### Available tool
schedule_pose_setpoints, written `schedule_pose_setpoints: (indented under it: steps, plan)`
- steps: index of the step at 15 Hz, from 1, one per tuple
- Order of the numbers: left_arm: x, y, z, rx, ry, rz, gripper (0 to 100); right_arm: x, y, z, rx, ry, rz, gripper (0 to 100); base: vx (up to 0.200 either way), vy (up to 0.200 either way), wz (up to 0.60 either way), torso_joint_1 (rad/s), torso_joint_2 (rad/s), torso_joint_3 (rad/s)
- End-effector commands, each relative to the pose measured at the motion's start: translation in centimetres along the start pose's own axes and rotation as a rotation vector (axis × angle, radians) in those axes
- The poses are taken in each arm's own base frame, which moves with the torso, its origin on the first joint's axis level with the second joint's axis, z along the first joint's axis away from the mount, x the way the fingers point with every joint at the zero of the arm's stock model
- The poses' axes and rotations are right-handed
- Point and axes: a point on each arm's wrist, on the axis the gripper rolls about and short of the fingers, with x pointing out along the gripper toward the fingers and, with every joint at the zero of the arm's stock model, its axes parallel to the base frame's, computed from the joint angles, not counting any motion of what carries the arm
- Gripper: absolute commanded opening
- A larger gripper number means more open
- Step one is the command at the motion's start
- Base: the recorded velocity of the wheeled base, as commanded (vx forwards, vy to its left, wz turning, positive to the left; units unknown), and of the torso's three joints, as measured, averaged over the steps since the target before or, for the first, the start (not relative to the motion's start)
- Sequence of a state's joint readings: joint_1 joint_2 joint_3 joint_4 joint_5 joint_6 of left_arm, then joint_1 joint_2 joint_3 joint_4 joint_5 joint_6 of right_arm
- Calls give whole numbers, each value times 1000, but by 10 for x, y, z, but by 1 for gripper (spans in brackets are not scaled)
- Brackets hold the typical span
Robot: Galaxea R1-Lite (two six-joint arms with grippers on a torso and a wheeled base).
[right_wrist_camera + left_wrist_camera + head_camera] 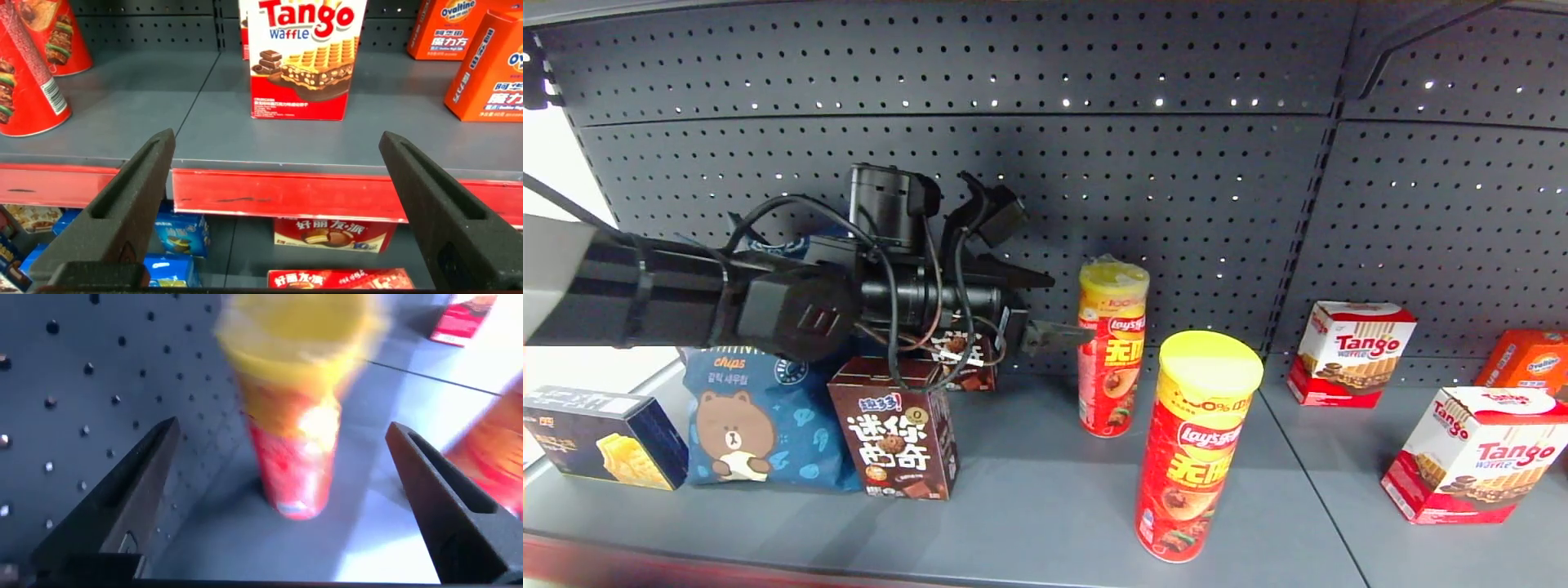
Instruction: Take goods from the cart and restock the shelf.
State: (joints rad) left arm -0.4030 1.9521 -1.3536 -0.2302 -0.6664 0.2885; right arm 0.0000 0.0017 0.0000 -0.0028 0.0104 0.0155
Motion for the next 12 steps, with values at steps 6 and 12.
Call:
schedule_pose_setpoints:
  steps: [6,12]
  plan:
    - [-29,-40,5,65,14,305,100,0,0,0,0,1,0,100,0,0,0,0,0,0]
    - [-11,-50,-6,182,55,292,100,0,0,0,0,1,0,100,0,0,0,0,0,0]
